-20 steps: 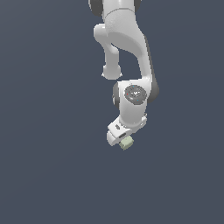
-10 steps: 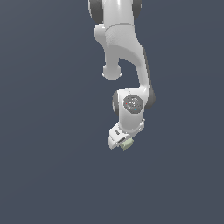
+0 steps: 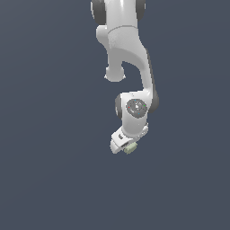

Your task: Pick up the object and move it to a goal position.

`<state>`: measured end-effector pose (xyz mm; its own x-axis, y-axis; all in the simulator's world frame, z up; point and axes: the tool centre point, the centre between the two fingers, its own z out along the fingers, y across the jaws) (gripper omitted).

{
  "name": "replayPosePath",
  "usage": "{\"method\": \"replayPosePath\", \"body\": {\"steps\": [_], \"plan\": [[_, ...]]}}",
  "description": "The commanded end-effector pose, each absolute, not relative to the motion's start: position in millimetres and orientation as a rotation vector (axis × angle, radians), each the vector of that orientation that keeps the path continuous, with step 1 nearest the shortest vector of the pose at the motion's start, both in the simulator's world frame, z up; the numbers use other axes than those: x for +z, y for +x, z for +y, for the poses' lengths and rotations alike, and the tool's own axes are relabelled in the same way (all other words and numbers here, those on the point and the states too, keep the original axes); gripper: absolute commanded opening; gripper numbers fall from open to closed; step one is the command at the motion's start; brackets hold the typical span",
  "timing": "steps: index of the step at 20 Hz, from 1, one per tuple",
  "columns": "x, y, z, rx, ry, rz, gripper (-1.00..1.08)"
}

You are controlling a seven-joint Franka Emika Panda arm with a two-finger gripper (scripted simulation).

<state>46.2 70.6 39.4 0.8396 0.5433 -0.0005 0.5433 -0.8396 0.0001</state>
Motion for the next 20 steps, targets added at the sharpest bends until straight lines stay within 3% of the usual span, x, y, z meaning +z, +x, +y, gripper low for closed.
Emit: {"method": "replayPosePath", "body": {"steps": [1, 10, 20], "plan": [[39, 46, 71, 0.0, 3.013, 0.891, -1.0], [48, 51, 57, 0.0, 3.013, 0.891, -1.0], [90, 79, -16, 0.0, 3.013, 0.891, -1.0]]}}
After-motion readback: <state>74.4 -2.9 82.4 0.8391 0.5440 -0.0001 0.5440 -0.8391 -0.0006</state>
